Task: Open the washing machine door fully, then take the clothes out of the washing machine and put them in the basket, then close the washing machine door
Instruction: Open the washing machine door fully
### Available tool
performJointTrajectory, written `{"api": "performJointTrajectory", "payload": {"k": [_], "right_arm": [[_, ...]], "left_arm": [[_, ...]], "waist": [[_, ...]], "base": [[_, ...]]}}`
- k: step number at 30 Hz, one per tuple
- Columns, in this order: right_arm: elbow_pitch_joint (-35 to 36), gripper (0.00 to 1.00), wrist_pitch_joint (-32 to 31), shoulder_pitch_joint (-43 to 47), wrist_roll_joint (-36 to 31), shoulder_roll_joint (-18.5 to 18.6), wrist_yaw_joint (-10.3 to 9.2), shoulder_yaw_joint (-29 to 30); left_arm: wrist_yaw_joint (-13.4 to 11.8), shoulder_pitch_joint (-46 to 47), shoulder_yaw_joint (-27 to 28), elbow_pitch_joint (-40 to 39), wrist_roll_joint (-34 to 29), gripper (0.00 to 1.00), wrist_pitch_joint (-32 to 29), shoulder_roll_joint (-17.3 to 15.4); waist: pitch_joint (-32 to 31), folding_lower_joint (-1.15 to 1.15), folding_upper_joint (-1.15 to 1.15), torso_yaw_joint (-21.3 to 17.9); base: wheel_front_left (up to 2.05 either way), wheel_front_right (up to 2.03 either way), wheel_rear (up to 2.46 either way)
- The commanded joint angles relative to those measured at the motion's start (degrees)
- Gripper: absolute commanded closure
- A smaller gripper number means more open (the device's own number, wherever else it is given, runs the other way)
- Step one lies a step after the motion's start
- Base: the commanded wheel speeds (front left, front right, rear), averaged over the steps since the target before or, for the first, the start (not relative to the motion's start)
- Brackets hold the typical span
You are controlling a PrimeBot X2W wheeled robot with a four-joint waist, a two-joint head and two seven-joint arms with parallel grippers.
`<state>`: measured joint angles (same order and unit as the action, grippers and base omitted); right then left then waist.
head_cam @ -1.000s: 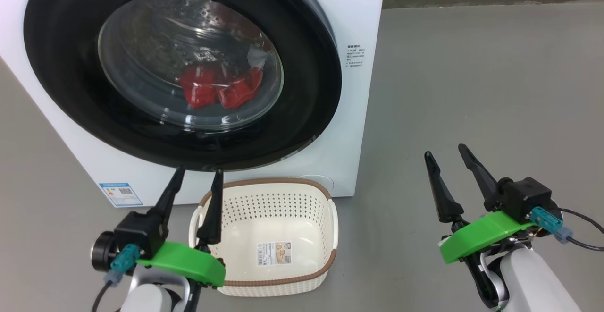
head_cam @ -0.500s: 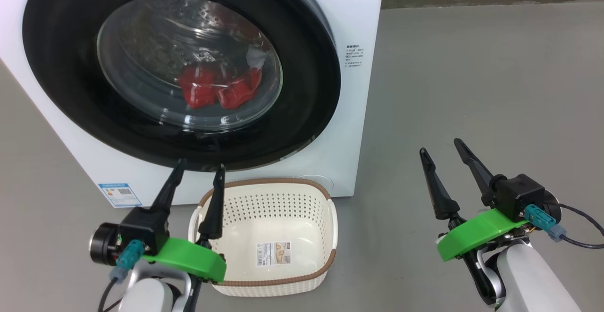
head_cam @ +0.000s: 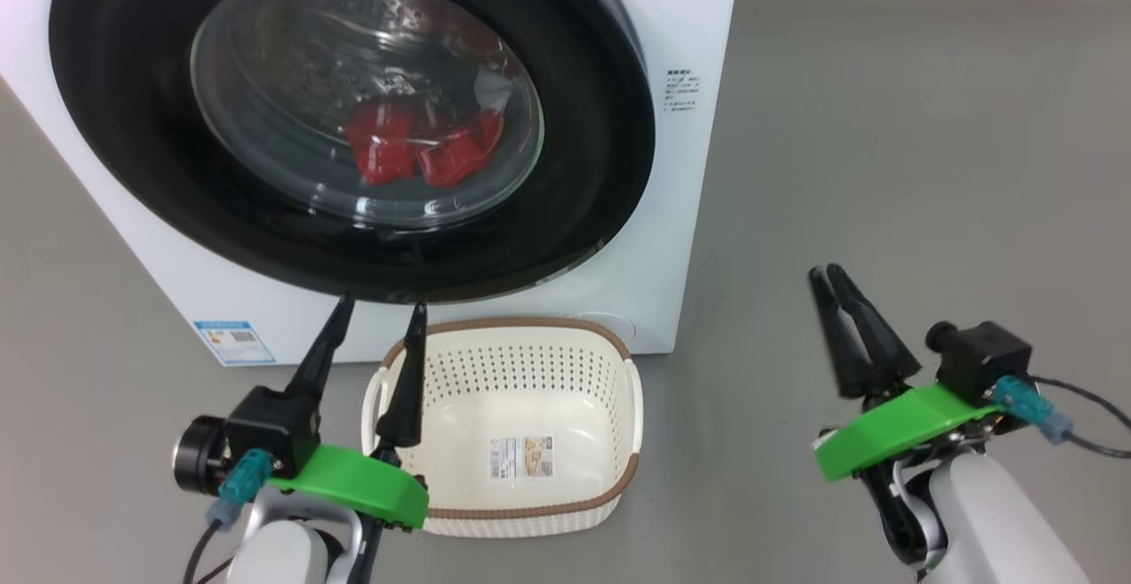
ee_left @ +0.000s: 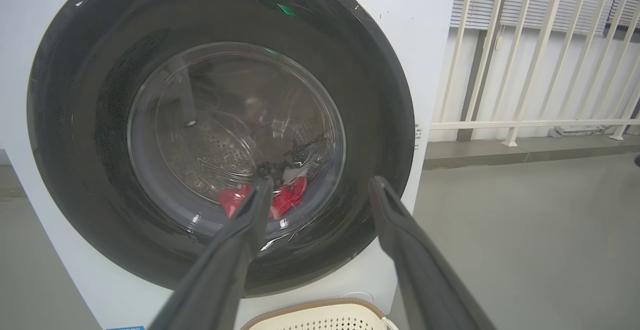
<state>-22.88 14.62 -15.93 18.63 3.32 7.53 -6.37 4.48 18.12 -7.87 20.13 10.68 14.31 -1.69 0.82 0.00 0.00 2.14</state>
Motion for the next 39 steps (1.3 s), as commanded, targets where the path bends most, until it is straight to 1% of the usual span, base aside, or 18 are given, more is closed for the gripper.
{"api": "performJointTrajectory", "payload": {"k": [1,6,9,10,16,19,20,24,28,31,35,39], "right_arm": [[1.35,1.00,0.38,-3.36,3.44,0.08,-0.04,-1.15],[1.78,1.00,0.38,-6.03,13.99,-0.04,-0.04,-0.35],[1.51,1.00,0.26,-8.42,20.99,0.92,-0.04,-1.04],[1.51,1.00,0.26,-8.42,20.99,0.92,-0.04,-1.04],[2.17,1.00,-3.84,-14.58,35.21,4.47,-0.04,-1.36],[2.46,1.00,-6.64,-17.71,41.19,5.97,-0.04,-1.42],[2.34,1.00,-9.25,-19.94,45.17,6.67,-0.04,-1.67],[2.52,1.00,-15.15,-24.49,53.03,7.85,-0.04,-2.18],[2.70,1.00,-19.53,-28.45,59.10,9.31,-0.04,-2.40],[1.88,1.00,-22.28,-31.13,62.46,10.30,-0.04,-2.34],[2.34,1.00,-27.91,-34.32,67.99,10.70,-0.04,-2.39],[2.32,1.00,-31.64,-37.44,72.05,11.09,-0.04,-1.24]], "left_arm": [[-0.55,1.50,1.05,-2.19,0.25,0.00,0.69,-1.19],[-0.75,2.60,0.06,-4.18,0.82,0.00,0.69,-1.19],[-0.99,3.39,-0.46,-6.04,1.41,0.00,0.69,-1.19],[-0.99,3.39,-0.46,-6.04,1.41,0.00,0.69,-1.19],[-1.59,4.69,-1.89,-11.28,1.38,0.00,0.69,-1.19],[-1.96,5.31,-2.37,-13.18,1.66,0.00,0.69,-1.19],[-2.13,5.73,-2.61,-14.06,1.73,0.00,0.69,-1.19],[-2.21,6.64,-2.91,-15.77,1.62,0.00,0.69,-1.19],[-2.40,7.27,-3.02,-18.35,1.30,0.00,0.69,-1.19],[-2.57,7.44,-3.24,-19.56,1.29,0.00,0.69,-1.19],[-2.83,7.85,-3.52,-20.73,1.36,0.00,0.69,-1.19],[-3.01,8.66,-3.72,-21.52,1.68,0.00,0.69,-1.19]], "waist": [[1.82,0.00,0.00,0.90],[5.19,0.00,0.00,2.26],[7.34,0.00,0.00,3.16],[7.34,0.00,0.00,3.16],[11.99,0.00,0.00,4.84],[14.28,0.00,0.00,5.42],[15.64,0.00,0.00,5.69],[18.33,0.00,0.00,6.14],[20.70,0.00,0.00,6.65],[22.38,0.00,0.00,7.09],[24.66,0.00,0.00,7.63],[26.91,0.00,0.00,8.01]], "base": [[0.00,0.00,0.00],[0.00,0.00,0.00],[0.00,0.00,0.00],[0.00,0.00,0.00],[0.00,0.00,0.00],[0.00,0.00,0.00],[0.00,0.00,0.00],[0.00,0.00,0.00],[0.00,0.00,0.00],[0.00,0.00,0.00],[0.00,0.00,0.00],[0.00,0.00,0.00]]}}
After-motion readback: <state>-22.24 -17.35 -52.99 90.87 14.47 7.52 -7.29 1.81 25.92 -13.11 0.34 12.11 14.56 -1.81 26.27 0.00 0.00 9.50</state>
